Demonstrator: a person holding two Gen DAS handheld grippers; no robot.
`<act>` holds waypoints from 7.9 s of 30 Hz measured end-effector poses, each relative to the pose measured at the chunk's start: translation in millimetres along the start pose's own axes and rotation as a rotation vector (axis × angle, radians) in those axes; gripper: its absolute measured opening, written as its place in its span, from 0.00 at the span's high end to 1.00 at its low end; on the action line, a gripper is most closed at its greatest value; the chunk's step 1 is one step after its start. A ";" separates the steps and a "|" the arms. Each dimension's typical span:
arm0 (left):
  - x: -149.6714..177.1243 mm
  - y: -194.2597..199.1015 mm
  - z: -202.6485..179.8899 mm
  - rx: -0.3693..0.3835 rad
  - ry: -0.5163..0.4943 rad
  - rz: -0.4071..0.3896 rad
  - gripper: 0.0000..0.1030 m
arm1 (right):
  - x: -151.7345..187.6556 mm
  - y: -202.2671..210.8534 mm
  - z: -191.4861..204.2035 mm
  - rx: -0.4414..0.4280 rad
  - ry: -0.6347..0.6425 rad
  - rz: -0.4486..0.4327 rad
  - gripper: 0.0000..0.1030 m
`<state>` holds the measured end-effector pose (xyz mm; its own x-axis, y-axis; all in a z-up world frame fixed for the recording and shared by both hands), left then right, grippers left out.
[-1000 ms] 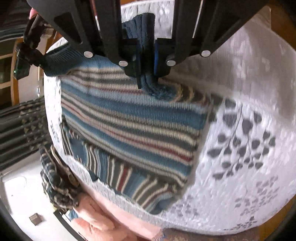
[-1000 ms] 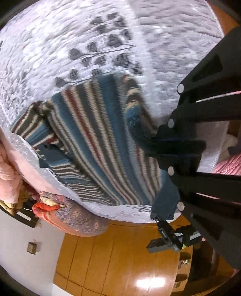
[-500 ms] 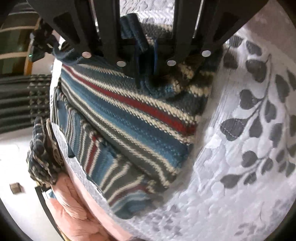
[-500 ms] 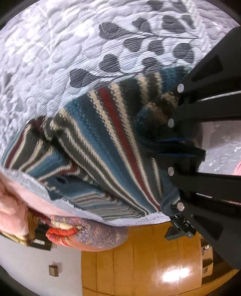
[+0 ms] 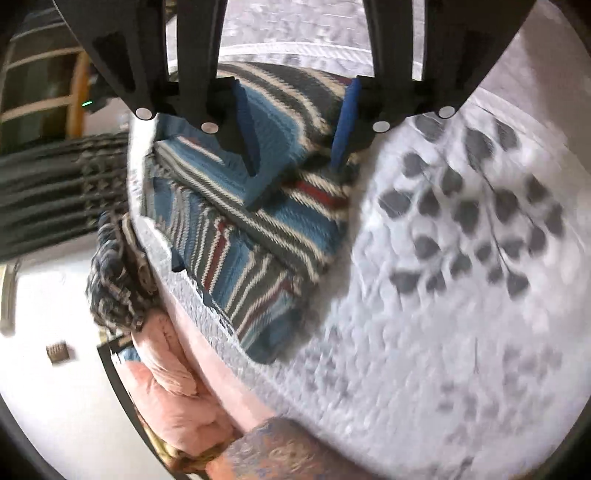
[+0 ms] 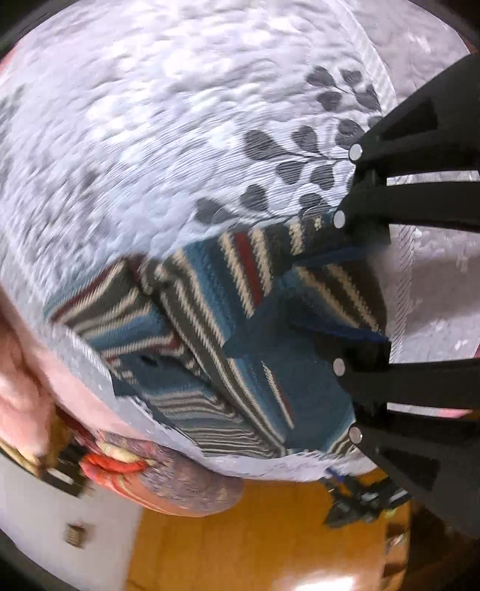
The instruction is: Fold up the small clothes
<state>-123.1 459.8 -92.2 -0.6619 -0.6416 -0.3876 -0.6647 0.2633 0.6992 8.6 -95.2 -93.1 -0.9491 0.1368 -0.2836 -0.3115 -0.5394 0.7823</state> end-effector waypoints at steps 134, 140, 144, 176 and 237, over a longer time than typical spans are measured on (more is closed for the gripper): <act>-30.4 -179.7 -146.0 -0.238 -0.502 -0.143 0.41 | -152.9 -111.2 18.6 0.268 0.335 -0.068 0.90; -30.4 -181.1 -144.9 -0.242 -0.505 -0.143 0.41 | -155.1 -112.9 14.0 0.256 0.301 -0.064 0.89; -30.6 -180.0 -145.9 -0.238 -0.506 -0.147 0.41 | -156.7 -99.7 18.3 0.241 0.279 -0.081 0.79; -26.9 -185.1 -145.4 -0.227 -0.515 -0.135 0.40 | -91.2 -95.0 -14.5 0.233 0.215 0.011 0.86; -56.8 -141.8 -133.6 -0.187 -0.411 -0.204 0.41 | -146.6 -83.3 117.8 0.193 0.298 -0.021 0.78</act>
<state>55.1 362.7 -89.0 -0.6320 -0.3196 -0.7060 -0.7460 0.0040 0.6660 168.2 27.5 -51.3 -0.8963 -0.1174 -0.4277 -0.3607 -0.3682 0.8569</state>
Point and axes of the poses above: each gripper's, at about its wrist camera, not at the fingertips, and y roughly against the way its jaws point, z to its left, x to its underside, the point moved 7 cm from there along -y, roughly the way its jaws point, and after that the axes turned 9 degrees about -z, right-handed, at the moved point
